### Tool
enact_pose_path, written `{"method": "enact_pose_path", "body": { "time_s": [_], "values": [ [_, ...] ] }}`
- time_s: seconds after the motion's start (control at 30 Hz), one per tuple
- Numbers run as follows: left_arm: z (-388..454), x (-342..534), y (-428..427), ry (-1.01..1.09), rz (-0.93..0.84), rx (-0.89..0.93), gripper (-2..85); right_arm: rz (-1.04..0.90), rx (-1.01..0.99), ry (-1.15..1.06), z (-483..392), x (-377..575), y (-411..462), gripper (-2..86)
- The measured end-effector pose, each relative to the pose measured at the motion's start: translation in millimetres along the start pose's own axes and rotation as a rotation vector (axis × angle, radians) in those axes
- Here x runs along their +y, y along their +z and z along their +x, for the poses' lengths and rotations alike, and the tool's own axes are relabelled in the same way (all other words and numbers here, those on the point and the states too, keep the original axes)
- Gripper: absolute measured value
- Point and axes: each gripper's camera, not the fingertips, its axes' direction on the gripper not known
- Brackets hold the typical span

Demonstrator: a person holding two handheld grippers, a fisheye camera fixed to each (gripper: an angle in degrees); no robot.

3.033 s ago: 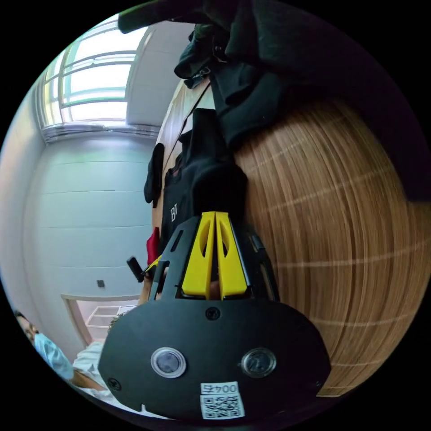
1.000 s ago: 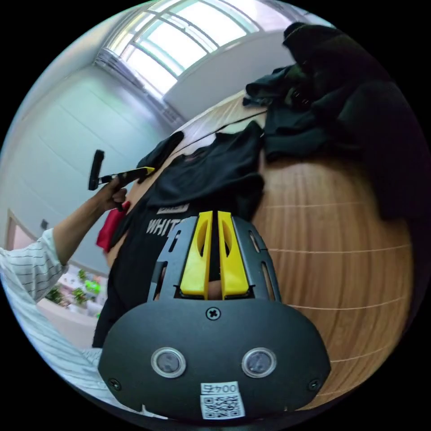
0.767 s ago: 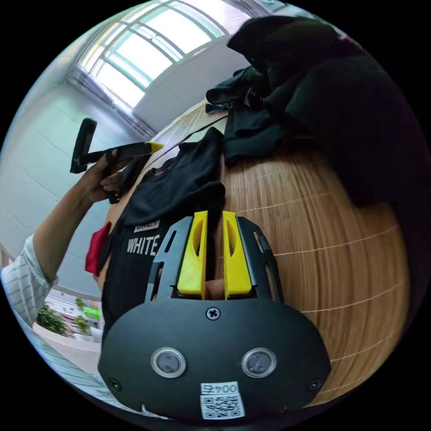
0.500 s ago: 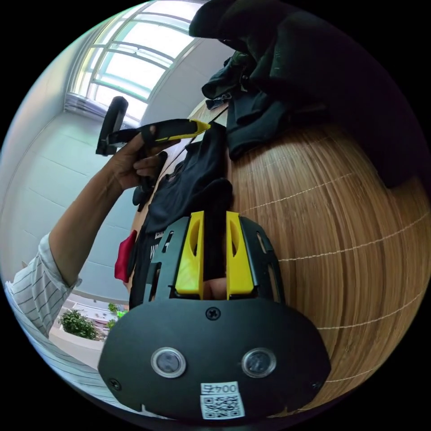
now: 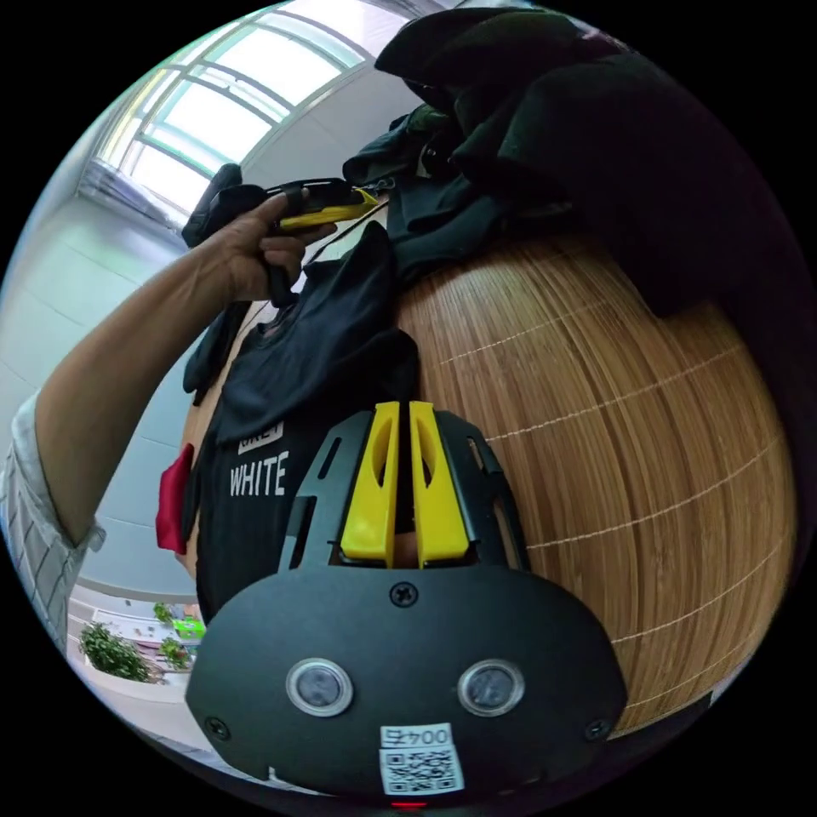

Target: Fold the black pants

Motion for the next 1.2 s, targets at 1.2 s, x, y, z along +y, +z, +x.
{"method": "enact_pose_path", "body": {
  "time_s": [1.2],
  "values": [
    [-36, 29, -91, -0.306, 0.077, 0.170, 4.3, 0.044, -0.053, 0.075, 25, -19, -5, 3.0]
  ]
}}
